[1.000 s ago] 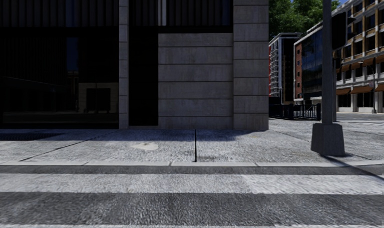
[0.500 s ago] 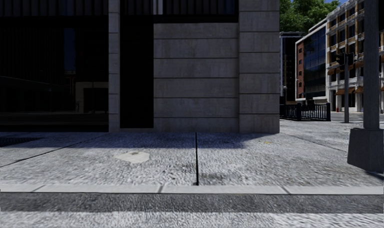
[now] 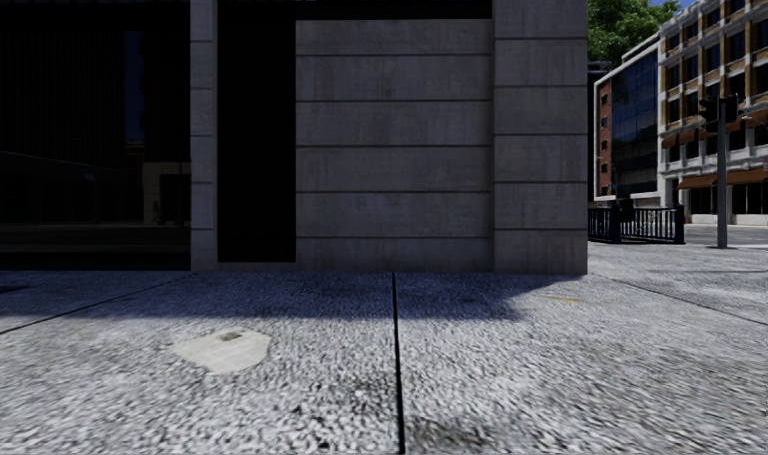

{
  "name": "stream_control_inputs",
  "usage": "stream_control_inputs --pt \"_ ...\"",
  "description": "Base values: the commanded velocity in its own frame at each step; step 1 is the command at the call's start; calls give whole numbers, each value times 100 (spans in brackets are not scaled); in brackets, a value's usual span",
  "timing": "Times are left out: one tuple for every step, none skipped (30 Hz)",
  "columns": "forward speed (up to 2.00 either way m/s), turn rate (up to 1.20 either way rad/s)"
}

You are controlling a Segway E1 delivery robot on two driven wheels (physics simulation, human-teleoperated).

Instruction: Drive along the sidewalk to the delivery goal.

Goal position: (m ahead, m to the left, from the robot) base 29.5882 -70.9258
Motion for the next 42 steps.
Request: stream_control_inputs --pt "152 0" --pt "152 0" --pt "152 0" --pt "150 0" --pt "149 0" --pt "149 0" --pt "149 0" --pt "148 -10" --pt "145 -28" --pt "145 -28" --pt "140 -37" --pt "137 -40" --pt "136 -41" --pt "135 -42" --pt "135 -51" --pt "135 -59" --pt "135 -59" --pt "134 -63" --pt "134 -64" --pt "133 -64" --pt "132 -64" --pt "132 -64" --pt "132 -64" --pt "132 -65" --pt "132 -66" --pt "132 -67" --pt "132 -67" --pt "132 -67" --pt "132 -67" --pt "132 -67" --pt "132 -67" --pt "132 -67" --pt "132 -67" --pt "132 -68" --pt "132 -68" --pt "132 -68" --pt "132 -68" --pt "132 -68" --pt "132 -68" --pt "132 -68" --pt "132 -68" --pt "132 -68"
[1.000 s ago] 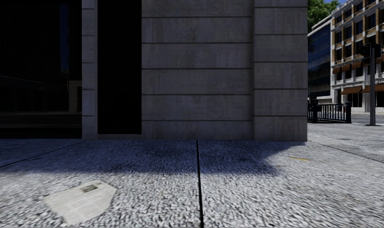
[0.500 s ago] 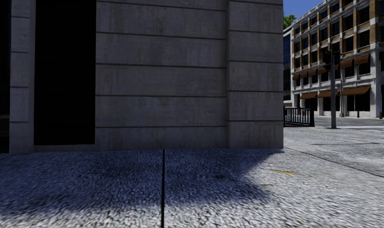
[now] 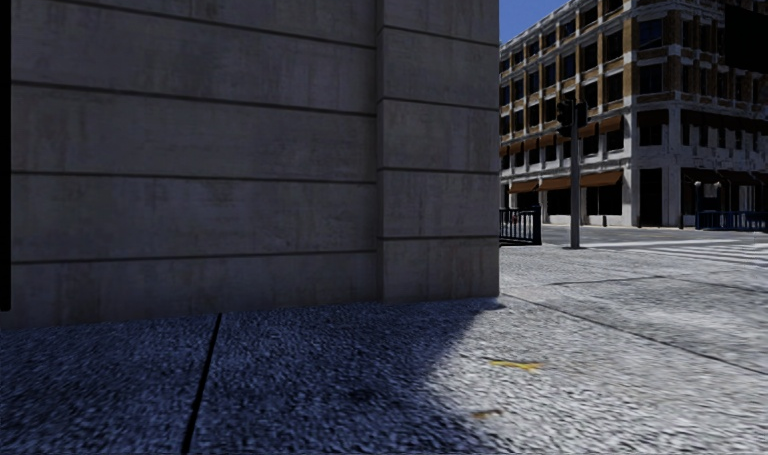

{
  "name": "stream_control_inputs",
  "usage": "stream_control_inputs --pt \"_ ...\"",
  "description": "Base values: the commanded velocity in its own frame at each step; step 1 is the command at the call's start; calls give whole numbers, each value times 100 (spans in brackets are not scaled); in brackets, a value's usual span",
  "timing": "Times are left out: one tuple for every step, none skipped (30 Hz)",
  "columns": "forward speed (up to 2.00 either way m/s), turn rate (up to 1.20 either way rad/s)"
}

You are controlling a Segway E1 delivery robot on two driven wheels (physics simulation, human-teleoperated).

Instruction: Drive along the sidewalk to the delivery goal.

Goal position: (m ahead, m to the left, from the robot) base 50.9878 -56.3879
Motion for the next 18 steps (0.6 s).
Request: stream_control_inputs --pt "132 -68" --pt "132 -68" --pt "132 -68" --pt "132 -68" --pt "132 -68" --pt "132 -68" --pt "132 -68" --pt "132 -68" --pt "132 -68" --pt "132 -68" --pt "132 -68" --pt "132 -68" --pt "132 -68" --pt "132 -68" --pt "132 -68" --pt "132 -68" --pt "132 -66" --pt "132 -57"
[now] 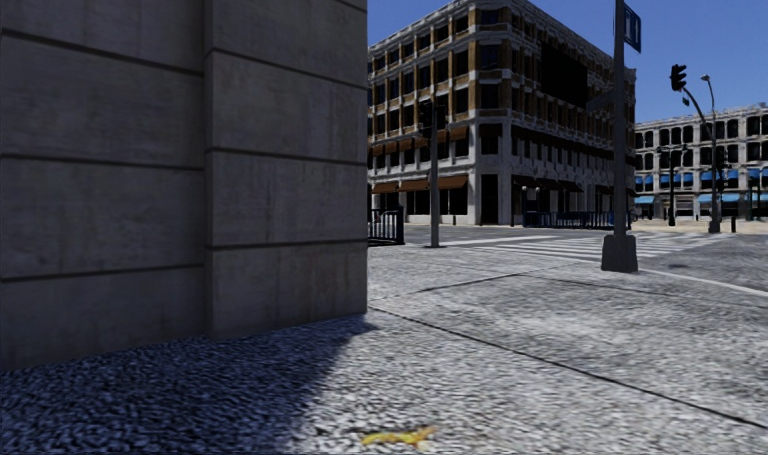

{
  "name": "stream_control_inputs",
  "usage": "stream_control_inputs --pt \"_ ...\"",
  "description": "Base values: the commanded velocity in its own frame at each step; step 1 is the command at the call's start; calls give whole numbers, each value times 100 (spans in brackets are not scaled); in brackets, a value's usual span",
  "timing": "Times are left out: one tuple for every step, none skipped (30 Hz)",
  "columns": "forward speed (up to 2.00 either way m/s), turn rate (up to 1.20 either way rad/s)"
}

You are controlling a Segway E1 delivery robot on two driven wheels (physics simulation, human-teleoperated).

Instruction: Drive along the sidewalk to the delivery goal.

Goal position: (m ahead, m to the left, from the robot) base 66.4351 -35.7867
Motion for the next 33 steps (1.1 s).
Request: stream_control_inputs --pt "132 -23" --pt "132 -4" --pt "132 0" --pt "132 0" --pt "132 0" --pt "132 0" --pt "132 0" --pt "132 0" --pt "132 0" --pt "132 0" --pt "132 0" --pt "132 0" --pt "132 0" --pt "132 0" --pt "132 0" --pt "132 -42" --pt "132 -98" --pt "132 -98" --pt "132 -101" --pt "132 -103" --pt "132 -105" --pt "132 -105" --pt "132 -113" --pt "132 -117" --pt "132 -118" --pt "132 -118" --pt "132 -113" --pt "132 -113" --pt "132 -92" --pt "132 -71" --pt "132 -59" --pt "132 -56" --pt "132 -55"
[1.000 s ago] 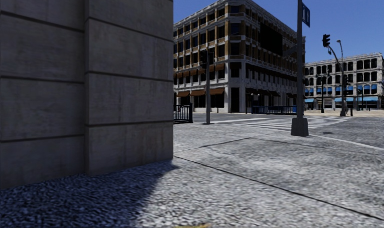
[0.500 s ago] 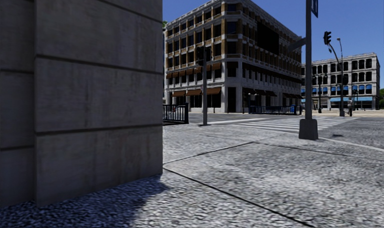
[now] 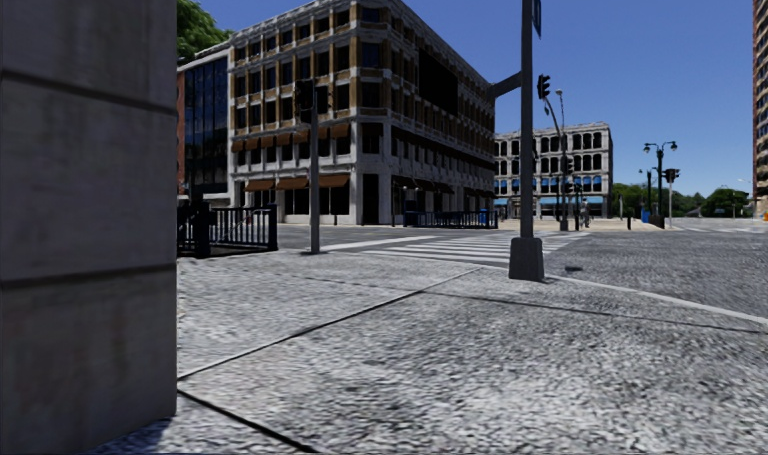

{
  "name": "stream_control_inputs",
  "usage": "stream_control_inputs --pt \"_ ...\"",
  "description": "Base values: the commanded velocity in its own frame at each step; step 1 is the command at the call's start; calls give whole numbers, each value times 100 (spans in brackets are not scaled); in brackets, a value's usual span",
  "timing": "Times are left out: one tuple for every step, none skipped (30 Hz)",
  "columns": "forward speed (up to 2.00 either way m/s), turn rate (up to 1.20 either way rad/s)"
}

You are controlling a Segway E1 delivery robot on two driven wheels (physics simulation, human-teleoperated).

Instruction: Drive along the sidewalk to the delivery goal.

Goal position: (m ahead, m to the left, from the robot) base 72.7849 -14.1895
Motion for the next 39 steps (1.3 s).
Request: stream_control_inputs --pt "132 -55" --pt "132 -55" --pt "132 -55" --pt "132 -54" --pt "132 -50" --pt "132 -5" --pt "132 0" --pt "132 0" --pt "132 0" --pt "132 0" --pt "132 0" --pt "132 0" --pt "132 0" --pt "132 0" --pt "132 0" --pt "132 0" --pt "132 0" --pt "132 0" --pt "132 9" --pt "132 20" --pt "132 27" --pt "132 45" --pt "132 57" --pt "132 64" --pt "132 67" --pt "132 68" --pt "132 68" --pt "132 20" --pt "132 5" --pt "132 1" --pt "132 0" --pt "132 0" --pt "132 0" --pt "132 0" --pt "132 0" --pt "132 0" --pt "132 0" --pt "132 0" --pt "132 0"
